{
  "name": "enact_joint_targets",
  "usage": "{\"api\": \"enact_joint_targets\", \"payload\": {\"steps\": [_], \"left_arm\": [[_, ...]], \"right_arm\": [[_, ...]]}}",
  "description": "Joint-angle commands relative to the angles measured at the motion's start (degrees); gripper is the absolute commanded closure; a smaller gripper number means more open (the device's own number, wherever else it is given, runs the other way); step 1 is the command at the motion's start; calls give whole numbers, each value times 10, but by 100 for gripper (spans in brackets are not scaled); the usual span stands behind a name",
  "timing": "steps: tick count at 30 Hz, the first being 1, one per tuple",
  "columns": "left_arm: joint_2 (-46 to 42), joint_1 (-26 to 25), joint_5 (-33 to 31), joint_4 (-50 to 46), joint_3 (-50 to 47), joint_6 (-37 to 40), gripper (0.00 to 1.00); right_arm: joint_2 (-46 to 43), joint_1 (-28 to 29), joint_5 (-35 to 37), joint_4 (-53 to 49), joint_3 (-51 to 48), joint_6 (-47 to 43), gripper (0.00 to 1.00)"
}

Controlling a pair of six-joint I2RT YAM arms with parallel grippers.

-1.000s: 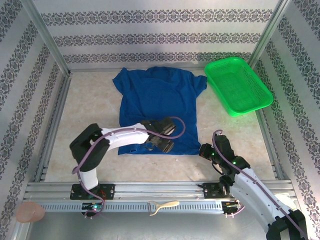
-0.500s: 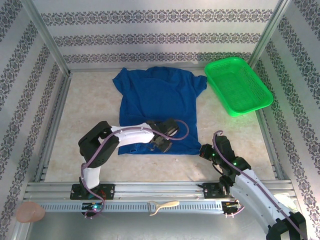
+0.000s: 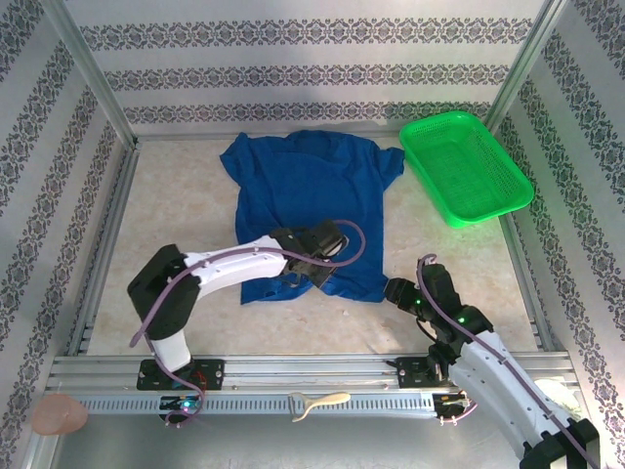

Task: Fold the inside-out t-shirt

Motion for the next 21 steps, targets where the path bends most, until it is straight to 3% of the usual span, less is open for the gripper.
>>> {"api": "enact_joint_targets", "payload": {"steps": [1,6,8,10,13,16,21], "left_arm": [[-41,0,11,-37,21,-12,100],[-52,-1,30,-51,17,-16,100],[-47,0,39,-50,9,-17,90],[-38,-1,46,-49,2,-19,73],[-25,0,39,-43,-13,-24,67],[-26,-1,25,-28,-35,-31,54],[-30,-1,-11,-14,-67,-34,48]], "right_arm": [[-19,8,-23,-28,41,-6,49],[-26,33,-37,-26,83,10,45],[-11,52,-24,-19,91,11,45],[6,72,-7,-9,94,9,45],[35,104,25,8,92,8,45],[64,131,57,25,84,7,43],[88,158,76,46,66,19,43]]}}
